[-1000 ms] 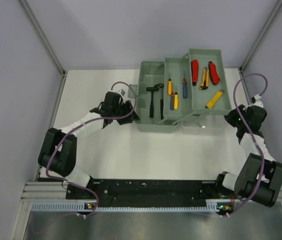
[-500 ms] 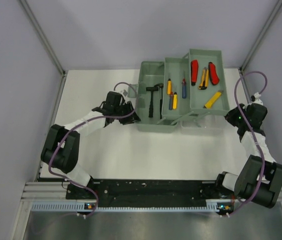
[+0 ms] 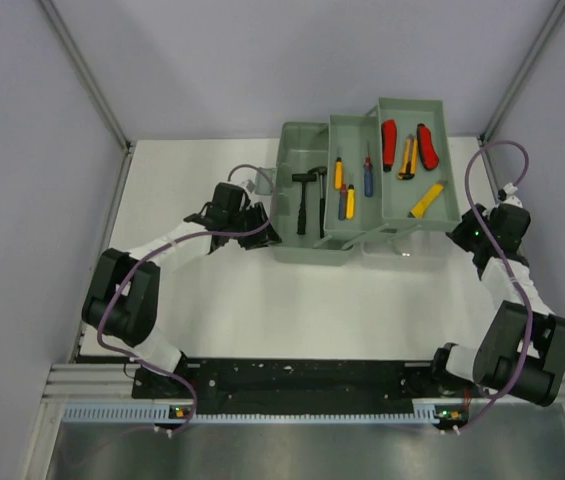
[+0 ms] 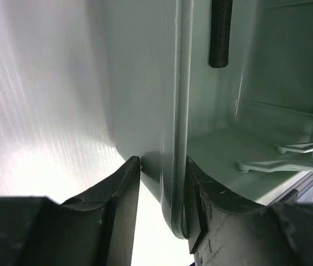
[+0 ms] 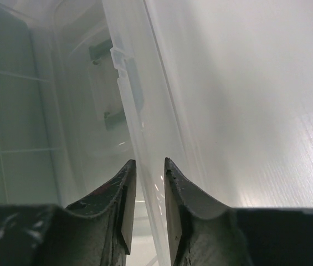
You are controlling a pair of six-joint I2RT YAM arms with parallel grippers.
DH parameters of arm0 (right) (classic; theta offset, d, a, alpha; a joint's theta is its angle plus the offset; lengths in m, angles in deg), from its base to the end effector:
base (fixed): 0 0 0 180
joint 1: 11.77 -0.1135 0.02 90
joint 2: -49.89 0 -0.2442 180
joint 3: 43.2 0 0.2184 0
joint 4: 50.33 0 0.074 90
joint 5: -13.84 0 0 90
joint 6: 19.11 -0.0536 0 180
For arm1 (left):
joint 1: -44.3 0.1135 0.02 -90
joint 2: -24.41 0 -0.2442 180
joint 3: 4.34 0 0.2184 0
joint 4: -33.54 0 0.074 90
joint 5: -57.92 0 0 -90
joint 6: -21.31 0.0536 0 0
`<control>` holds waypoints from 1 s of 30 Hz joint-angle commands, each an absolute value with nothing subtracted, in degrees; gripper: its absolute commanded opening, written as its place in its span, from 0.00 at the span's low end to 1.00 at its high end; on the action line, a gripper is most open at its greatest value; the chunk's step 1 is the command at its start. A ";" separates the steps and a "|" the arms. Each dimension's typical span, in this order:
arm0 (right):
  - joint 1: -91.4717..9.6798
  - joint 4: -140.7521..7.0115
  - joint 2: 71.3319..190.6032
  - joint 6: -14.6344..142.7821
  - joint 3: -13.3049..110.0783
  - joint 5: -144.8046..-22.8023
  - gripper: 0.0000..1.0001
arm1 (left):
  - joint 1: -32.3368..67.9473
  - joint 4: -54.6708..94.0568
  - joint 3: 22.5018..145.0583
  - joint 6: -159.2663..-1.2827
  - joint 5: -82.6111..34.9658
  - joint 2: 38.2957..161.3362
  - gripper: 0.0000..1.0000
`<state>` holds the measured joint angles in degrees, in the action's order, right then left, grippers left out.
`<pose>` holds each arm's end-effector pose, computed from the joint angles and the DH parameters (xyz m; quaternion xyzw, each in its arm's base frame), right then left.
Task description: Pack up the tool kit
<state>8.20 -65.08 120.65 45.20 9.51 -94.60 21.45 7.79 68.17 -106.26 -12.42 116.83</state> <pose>0.2428 -0.0702 0.2088 0.2656 0.8285 0.1641 0.4649 0.2903 -0.1419 0.1941 -0.0530 0.9132 -0.3237 0.2418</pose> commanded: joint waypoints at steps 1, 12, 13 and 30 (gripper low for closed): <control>7.30 -58.81 123.09 44.43 9.49 -95.06 0.29 | 21.45 7.75 70.67 -105.08 -13.10 117.49 0.41; 7.13 -58.54 125.30 44.17 10.02 -95.32 0.02 | 21.45 7.48 71.38 -105.43 -13.01 119.15 0.41; 7.04 -58.54 125.21 43.91 10.11 -95.32 0.00 | 21.45 7.83 71.38 -106.13 -12.75 119.33 0.40; 0.54 -71.90 114.40 46.63 23.98 -87.33 0.00 | 20.22 12.76 70.85 -110.97 -9.67 122.23 0.27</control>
<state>2.80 -73.11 118.99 48.80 16.39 -87.80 21.82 8.62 70.02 -107.79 -12.20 120.00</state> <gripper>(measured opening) 0.045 0.352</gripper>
